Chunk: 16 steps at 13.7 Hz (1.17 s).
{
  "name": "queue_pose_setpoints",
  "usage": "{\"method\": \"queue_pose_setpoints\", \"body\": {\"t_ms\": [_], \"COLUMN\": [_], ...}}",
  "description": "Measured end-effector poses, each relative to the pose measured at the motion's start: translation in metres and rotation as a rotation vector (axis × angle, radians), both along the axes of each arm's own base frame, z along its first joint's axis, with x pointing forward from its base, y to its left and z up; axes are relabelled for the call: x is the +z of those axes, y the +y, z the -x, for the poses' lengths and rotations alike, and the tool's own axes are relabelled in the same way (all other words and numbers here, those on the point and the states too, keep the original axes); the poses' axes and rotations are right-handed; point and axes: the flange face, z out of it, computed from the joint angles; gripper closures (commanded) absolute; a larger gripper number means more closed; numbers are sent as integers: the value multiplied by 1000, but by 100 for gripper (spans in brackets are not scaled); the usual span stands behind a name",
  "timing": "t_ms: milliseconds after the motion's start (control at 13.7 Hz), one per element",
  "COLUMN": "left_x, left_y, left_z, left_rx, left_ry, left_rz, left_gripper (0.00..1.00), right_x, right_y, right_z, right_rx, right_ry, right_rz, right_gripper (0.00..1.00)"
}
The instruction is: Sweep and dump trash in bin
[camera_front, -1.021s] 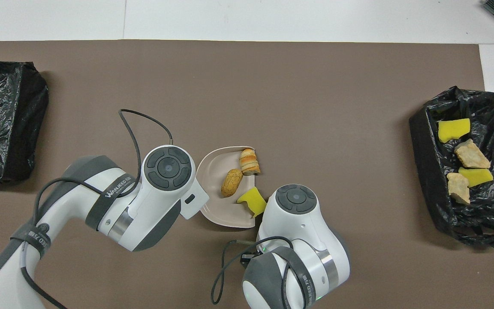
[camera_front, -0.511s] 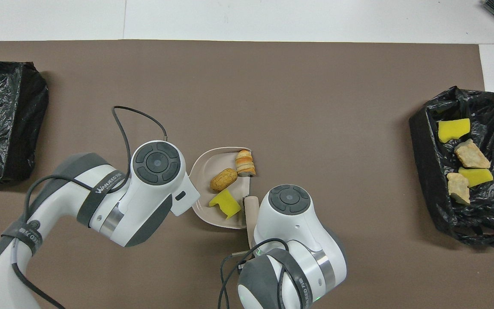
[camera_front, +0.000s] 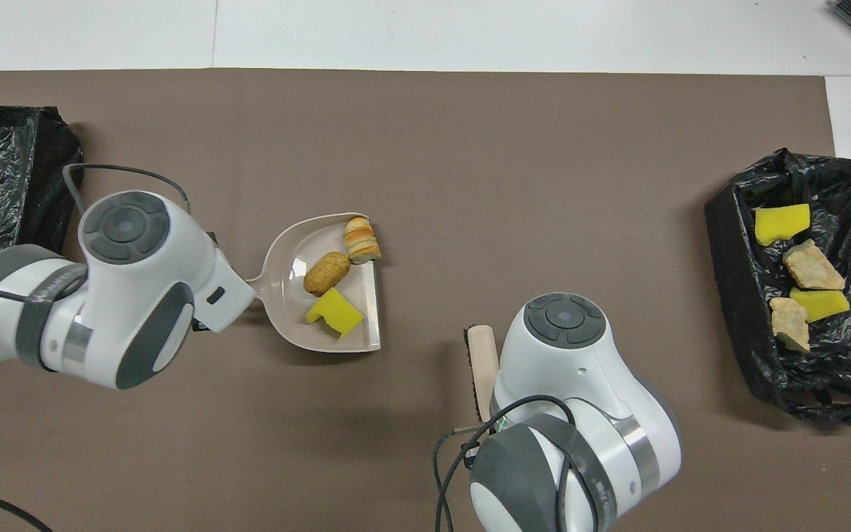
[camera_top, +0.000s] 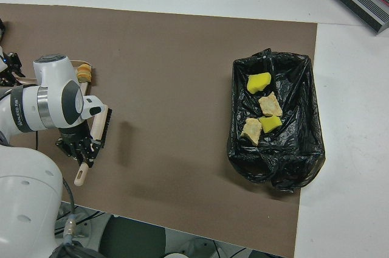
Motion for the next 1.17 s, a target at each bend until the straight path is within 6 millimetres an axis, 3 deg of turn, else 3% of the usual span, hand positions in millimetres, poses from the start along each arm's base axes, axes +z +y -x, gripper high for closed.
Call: {"method": "queue_pose_setpoints", "body": {"t_ms": [219,438,656,948,1167], "left_x": [40,80,107,141,157], "left_y": [69,163,257,375,438], "left_z": [-25,-49,-56,-52,-43], "left_rx": [-34,-26,63,180,207], "left_ry": [-52,-126,-159,-149,-144], "left_rz": [66,63,48,35,29], "left_gripper": [100,100,100,100,100], "right_x": [3,-3,-20,-72,-77], "right_y": [26,63,102,129,131], "right_z": [30,74,107,128,127], "right_rx": [-2,3,-33,-24,-33], "right_ry": [-48,-100,-130,-92,-82], "right_rz": [23,53,51,90,90], "right_gripper": [100,100,100,100,100]}}
